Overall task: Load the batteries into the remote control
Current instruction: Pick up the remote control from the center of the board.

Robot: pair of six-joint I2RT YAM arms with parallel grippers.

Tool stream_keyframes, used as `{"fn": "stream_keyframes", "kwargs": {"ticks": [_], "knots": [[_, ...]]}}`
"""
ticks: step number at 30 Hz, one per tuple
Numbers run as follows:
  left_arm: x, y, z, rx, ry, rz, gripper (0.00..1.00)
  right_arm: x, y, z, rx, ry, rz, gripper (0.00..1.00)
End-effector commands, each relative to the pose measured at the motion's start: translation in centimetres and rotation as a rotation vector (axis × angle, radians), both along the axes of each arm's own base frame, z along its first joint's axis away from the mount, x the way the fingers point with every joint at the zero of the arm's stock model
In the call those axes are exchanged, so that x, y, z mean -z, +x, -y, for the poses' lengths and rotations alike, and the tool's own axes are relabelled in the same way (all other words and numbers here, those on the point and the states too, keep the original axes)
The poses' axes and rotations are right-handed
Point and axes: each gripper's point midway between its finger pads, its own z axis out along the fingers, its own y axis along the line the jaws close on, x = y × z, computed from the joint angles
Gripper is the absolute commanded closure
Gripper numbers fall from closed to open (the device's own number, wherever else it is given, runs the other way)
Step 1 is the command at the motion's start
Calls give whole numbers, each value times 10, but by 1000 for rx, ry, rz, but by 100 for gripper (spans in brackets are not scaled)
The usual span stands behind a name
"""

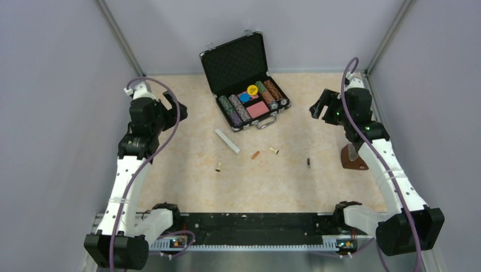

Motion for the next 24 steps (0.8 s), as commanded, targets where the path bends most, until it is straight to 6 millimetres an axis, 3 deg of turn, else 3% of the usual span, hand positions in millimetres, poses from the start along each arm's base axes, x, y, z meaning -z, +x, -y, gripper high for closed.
{"fn": "stream_keyframes", "kwargs": {"ticks": [1, 7, 13, 17, 21, 24], "knots": [[1, -2, 24, 64, -147, -7, 1, -9, -2, -20, -93, 82, 19, 27], [49, -2, 77, 181, -322, -155, 4, 13, -14, -47, -147, 160, -53, 31], [94, 3, 117, 237, -309, -306, 12, 34, -26, -98, -248, 118, -81, 32], [112, 2, 108, 159, -275, -397, 15, 40, -34, -153, -387, 39, -56, 32], [110, -5, 90, 77, -235, -387, 16, 59, -45, -220, -561, -87, -36, 32], [108, -14, 64, -60, -192, -380, 17, 76, -44, -257, -625, -171, -18, 32]]}}
